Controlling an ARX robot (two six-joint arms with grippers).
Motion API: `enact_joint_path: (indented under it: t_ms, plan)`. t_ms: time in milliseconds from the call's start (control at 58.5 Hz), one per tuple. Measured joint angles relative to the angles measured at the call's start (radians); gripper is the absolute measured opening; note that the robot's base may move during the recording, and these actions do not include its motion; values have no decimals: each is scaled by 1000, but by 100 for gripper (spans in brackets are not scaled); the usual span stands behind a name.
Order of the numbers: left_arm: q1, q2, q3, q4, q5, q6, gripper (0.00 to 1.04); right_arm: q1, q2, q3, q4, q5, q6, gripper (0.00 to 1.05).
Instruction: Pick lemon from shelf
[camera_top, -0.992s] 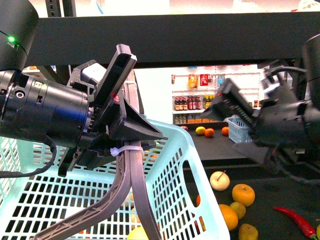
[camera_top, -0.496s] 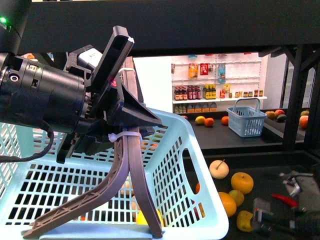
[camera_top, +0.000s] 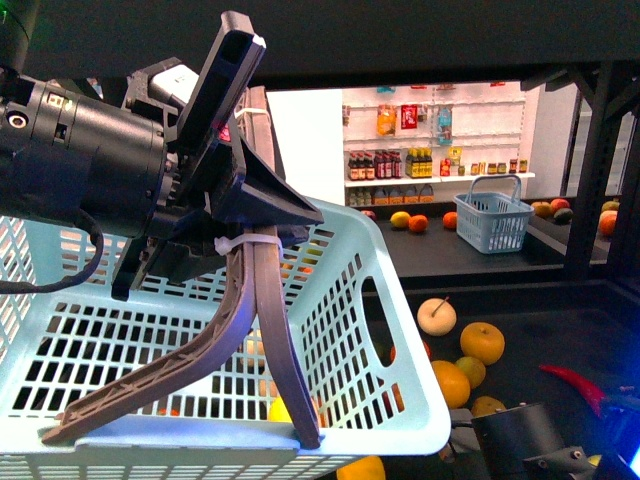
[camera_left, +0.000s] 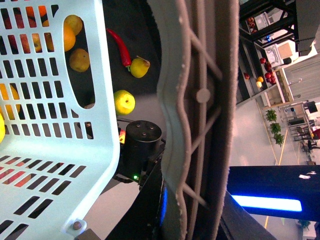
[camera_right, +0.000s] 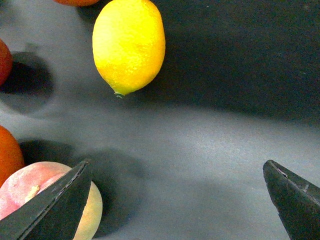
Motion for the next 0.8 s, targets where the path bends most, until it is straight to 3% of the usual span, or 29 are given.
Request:
enact_joint_path:
  t_ms: [393,804]
  plan:
    - [0,0,0,0,0,0,14,66,136,202,-3,11,1,102]
    - [0,0,0,0,0,0,14,104,273,375,-63,98,18,102]
